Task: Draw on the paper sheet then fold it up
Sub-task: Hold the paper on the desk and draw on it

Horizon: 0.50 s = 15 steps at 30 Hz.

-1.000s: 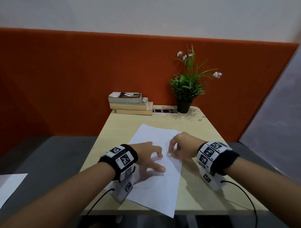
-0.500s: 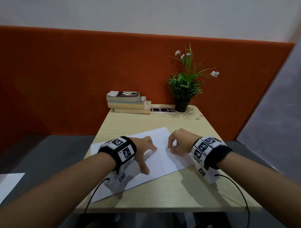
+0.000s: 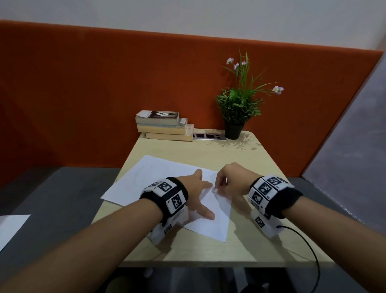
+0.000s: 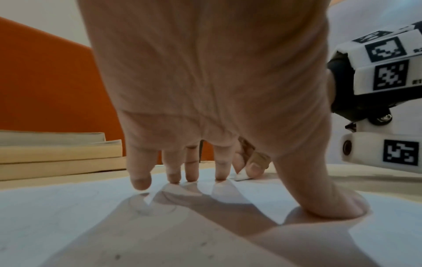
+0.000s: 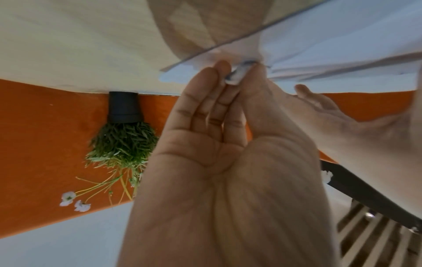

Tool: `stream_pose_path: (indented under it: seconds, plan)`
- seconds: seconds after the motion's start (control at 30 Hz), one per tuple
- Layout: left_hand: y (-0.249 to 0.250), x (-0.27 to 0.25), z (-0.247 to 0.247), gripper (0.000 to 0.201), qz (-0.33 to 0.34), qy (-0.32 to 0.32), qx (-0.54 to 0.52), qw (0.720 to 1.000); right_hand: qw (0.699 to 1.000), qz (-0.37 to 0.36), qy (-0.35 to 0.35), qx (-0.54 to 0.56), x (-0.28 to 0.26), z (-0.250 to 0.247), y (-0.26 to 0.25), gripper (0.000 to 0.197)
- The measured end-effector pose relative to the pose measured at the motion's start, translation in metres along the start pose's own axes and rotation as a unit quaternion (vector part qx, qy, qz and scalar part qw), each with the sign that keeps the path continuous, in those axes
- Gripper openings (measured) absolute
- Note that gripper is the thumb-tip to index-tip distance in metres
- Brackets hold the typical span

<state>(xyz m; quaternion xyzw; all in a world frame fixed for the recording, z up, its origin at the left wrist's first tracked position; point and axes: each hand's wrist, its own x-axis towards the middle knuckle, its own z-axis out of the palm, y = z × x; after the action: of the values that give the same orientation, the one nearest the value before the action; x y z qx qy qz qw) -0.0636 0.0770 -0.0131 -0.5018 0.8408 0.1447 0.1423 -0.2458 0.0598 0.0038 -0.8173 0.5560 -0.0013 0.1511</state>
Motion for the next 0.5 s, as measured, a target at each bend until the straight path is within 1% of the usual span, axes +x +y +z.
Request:
stream_pose_path:
  seconds: [0.1,0.2,0.3,0.37,0.4,0.43,0.5]
  plan:
    - [-0.004,0.003,-0.001,0.114,0.009,-0.011,-0.023,1.000,1.000,0.003,0.022,-0.005,0.009,0.001,0.000,0.015]
    - [-0.006,0.002,0.000,0.116,-0.004,-0.027,-0.037,0.999,1.000,0.001,0.026,0.004,0.007,0.003,-0.001,0.013]
    - [-0.007,0.004,0.002,0.119,-0.007,-0.021,-0.034,0.999,1.000,-0.019,-0.009,0.022,-0.004,0.006,-0.001,0.007]
    - [-0.007,0.006,0.002,0.121,-0.005,-0.019,-0.033,0.999,0.998,-0.038,-0.048,0.013,-0.010,0.005,-0.002,0.008]
    - [-0.007,0.006,0.001,0.120,-0.005,-0.021,-0.033,0.999,0.998,-0.041,-0.055,0.006,-0.010,0.004,-0.003,0.008]
    - [-0.007,0.005,0.000,0.120,-0.006,-0.023,-0.033,0.999,0.998,-0.038,-0.052,0.002,-0.007,0.002,-0.004,0.009]
    - [-0.006,0.003,-0.003,0.118,-0.007,-0.025,-0.031,0.999,0.999,-0.023,-0.023,-0.003,0.003,-0.001,-0.007,0.009]
